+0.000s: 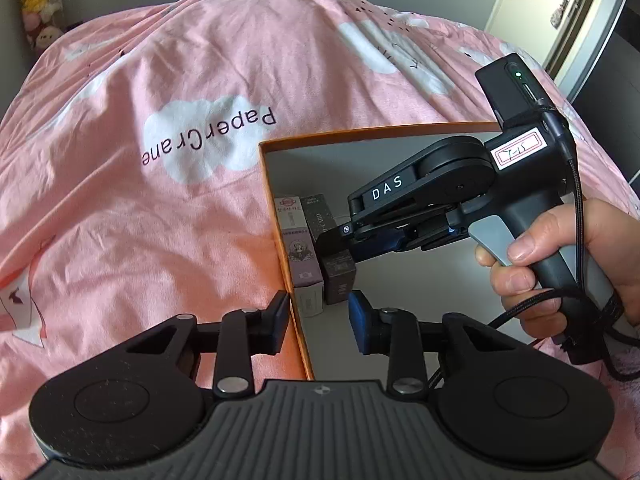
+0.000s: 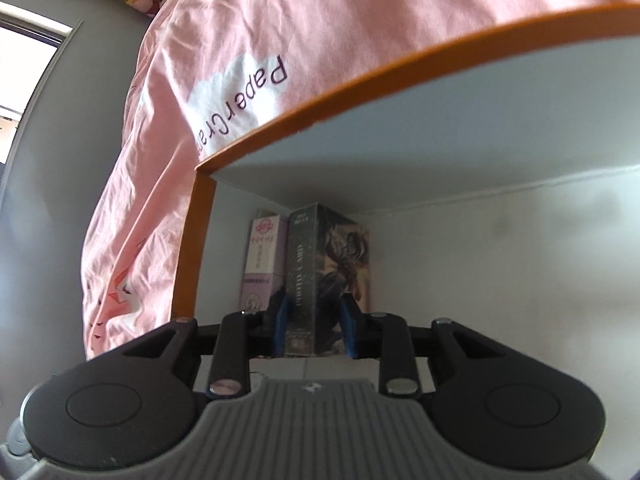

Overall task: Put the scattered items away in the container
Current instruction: 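Open the left tool inside the orange box while the right tool releases its box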

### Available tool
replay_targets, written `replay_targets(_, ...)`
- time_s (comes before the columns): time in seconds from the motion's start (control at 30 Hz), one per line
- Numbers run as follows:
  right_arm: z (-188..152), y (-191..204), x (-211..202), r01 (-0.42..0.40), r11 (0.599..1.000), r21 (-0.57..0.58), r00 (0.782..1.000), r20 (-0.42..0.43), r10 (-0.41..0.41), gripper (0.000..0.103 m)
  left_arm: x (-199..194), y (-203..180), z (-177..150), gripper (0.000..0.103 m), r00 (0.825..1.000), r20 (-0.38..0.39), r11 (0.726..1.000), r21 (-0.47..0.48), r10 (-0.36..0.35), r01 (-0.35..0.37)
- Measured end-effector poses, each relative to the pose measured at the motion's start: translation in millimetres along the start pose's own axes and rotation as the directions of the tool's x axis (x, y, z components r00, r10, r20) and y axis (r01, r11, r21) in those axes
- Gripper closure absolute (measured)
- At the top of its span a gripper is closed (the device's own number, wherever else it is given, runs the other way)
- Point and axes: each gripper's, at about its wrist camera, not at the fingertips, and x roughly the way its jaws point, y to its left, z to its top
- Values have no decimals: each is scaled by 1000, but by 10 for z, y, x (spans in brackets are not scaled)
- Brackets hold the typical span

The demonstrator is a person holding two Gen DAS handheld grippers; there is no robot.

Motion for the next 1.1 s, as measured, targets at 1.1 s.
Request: replay_targets(1.1, -194, 339, 165, 97, 976, -196, 983, -137, -125, 62, -66, 100, -37, 77, 999, 13, 999, -41, 36, -35)
